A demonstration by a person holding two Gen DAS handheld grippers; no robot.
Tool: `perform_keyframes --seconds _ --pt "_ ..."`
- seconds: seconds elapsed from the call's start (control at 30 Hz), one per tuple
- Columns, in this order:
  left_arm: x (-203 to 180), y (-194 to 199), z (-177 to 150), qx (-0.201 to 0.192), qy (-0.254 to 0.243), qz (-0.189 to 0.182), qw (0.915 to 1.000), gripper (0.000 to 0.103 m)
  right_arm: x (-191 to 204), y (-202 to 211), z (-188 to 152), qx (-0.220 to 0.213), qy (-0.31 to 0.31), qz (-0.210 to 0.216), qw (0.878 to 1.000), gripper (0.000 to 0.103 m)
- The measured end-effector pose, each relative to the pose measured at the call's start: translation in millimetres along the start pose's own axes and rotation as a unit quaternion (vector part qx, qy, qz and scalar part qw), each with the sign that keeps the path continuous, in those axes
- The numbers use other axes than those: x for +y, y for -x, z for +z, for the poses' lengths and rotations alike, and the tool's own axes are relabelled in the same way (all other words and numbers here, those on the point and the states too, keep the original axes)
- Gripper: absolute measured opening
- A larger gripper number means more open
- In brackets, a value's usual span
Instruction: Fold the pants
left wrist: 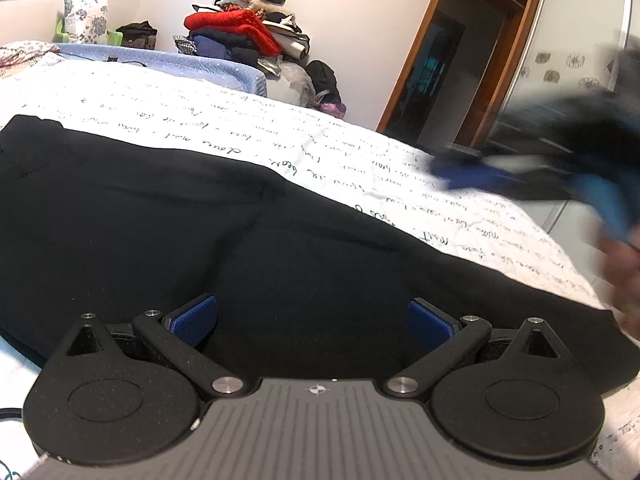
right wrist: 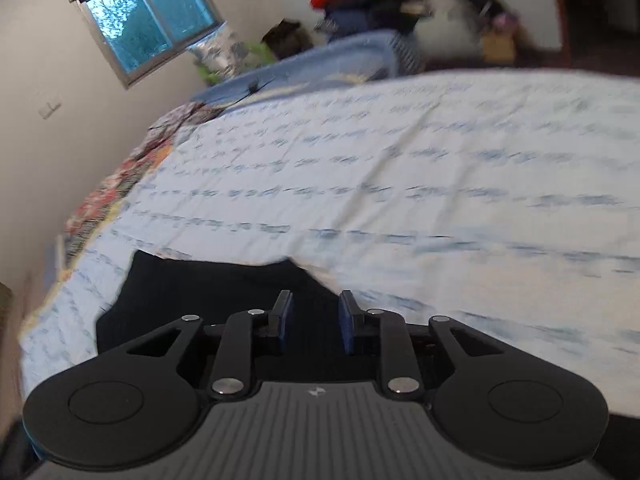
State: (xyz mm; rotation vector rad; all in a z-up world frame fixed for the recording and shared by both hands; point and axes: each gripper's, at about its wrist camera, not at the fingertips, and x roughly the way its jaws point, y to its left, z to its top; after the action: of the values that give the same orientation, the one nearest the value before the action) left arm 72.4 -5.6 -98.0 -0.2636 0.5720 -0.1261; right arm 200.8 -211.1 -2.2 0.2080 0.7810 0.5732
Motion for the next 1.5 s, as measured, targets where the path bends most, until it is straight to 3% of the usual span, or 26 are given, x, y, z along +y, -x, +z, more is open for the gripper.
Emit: perform_keyframes --seconds 0.03,0.07,0.1,0.2,0.33,0.43,0.53,0.63,0.73,0.83,1.0,1.2,1.33,1.43,1.47,1.5 --pt "-2 -1 0 0.002 -0.005 0.004 1.0000 0.102 -4 22 -13 -0.015 0.009 -0.031 0.999 0.046" --pt "-4 -2 0 0.004 -0.011 0.009 0.9999 0.102 -13 43 -28 -0.029 0.014 -0.063 0.997 0.074" --pt "-6 -3 1 0.006 -0.016 0.014 0.9998 0.102 -20 64 -44 -0.043 0.017 -0.097 0.994 0.092" --pt "-13 -5 0 0.012 -0.036 0.029 0.9988 0.102 -52 117 -104 -0.072 0.018 -0.180 0.981 0.093" --pt "-22 -8 -1 0.021 -0.060 0.049 0.9967 0.102 -103 169 -169 -0.083 -0.093 -0.223 0.967 0.093" --pt "-26 -10 -2 0.027 -0.076 0.061 0.9949 0.102 -137 198 -201 -0.116 -0.197 -0.205 0.952 0.093" --pt "-27 -10 -4 0.029 -0.083 0.067 0.9939 0.103 -173 212 -221 -0.155 -0.309 -0.149 0.927 0.093" --pt "-25 -8 -5 0.028 -0.080 0.064 0.9943 0.102 -203 223 -238 -0.214 -0.405 -0.072 0.886 0.093" --pt "-25 -8 -5 0.029 -0.080 0.064 0.9943 0.102 -229 230 -249 -0.257 -0.470 -0.033 0.844 0.093" --pt "-25 -8 -4 0.030 -0.082 0.066 0.9940 0.103 -243 230 -247 -0.277 -0.490 -0.040 0.826 0.093" --pt "-26 -9 -4 0.032 -0.086 0.068 0.9935 0.103 -252 216 -236 -0.276 -0.485 -0.051 0.828 0.093" --pt "-26 -9 -4 0.032 -0.087 0.069 0.9932 0.103 -258 214 -241 -0.317 -0.492 -0.037 0.810 0.096" --pt "-27 -10 -4 0.033 -0.089 0.070 0.9930 0.103 -261 219 -255 -0.365 -0.524 0.004 0.770 0.096" --pt "-27 -10 -4 0.033 -0.089 0.070 0.9930 0.103 -270 222 -268 -0.399 -0.565 0.037 0.721 0.096" --pt "-27 -10 -4 0.033 -0.089 0.070 0.9930 0.103 -274 221 -270 -0.404 -0.575 0.045 0.710 0.096" --pt "-27 -10 -4 0.033 -0.089 0.070 0.9931 0.103 -275 222 -270 -0.397 -0.584 0.042 0.707 0.095"
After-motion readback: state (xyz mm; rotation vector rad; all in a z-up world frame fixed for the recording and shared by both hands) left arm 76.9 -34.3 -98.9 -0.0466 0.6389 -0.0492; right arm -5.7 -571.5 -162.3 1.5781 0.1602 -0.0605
